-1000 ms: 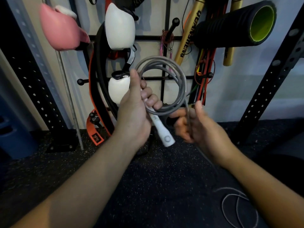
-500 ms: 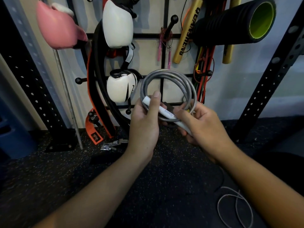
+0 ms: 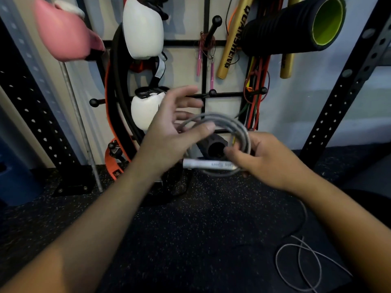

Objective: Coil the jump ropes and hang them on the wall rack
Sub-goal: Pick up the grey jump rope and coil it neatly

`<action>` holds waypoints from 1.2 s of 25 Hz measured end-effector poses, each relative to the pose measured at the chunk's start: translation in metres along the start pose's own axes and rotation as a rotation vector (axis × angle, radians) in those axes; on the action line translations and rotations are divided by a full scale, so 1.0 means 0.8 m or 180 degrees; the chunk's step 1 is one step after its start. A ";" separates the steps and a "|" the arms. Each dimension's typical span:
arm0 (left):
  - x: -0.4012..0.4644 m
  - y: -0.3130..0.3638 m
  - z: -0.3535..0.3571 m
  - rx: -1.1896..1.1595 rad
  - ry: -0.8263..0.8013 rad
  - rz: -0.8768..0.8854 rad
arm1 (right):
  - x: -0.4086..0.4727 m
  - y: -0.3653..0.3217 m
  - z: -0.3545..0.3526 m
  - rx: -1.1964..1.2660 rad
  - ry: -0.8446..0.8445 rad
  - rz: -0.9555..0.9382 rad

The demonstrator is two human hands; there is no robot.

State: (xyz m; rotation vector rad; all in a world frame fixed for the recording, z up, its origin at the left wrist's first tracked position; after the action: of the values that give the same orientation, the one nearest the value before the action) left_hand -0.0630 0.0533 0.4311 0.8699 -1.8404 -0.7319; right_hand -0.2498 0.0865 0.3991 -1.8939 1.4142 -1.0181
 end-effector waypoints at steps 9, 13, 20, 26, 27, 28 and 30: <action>-0.020 0.009 0.061 0.2881 -0.1832 -0.0043 | -0.004 -0.019 0.024 -0.0144 -0.0490 -0.0083; -0.022 -0.002 0.055 0.1674 -0.1981 -0.0516 | -0.003 -0.014 0.010 0.0816 -0.0599 0.0204; -0.027 -0.024 0.049 0.0855 -0.2010 -0.0808 | -0.004 -0.014 0.009 0.0908 -0.0269 0.0117; -0.007 -0.042 0.023 -0.1705 -0.0052 -0.1270 | 0.003 0.006 -0.014 0.1671 0.0034 0.0430; -0.008 -0.045 0.028 -0.1914 0.0221 -0.1328 | 0.001 0.003 -0.002 0.1725 0.0008 0.0395; -0.011 -0.046 0.035 -0.2046 0.0425 -0.1400 | -0.003 -0.001 0.011 0.1842 0.0051 0.0358; -0.019 -0.044 0.047 -0.2089 0.0641 -0.1505 | -0.007 -0.008 0.028 0.2120 0.0408 0.0282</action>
State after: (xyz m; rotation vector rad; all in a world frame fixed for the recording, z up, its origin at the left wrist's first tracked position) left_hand -0.0838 0.0501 0.3820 0.8920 -1.0996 -1.3874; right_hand -0.2284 0.0934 0.3902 -1.2874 1.0285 -1.3730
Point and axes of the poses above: each hand's wrist, its own x-axis towards the middle knuckle, its own z-axis out of the palm, y = z × x, the point moved 6 cm from there along x, towards the middle knuckle, and after that the axes turned 10 degrees about x, right-handed, at the moved point
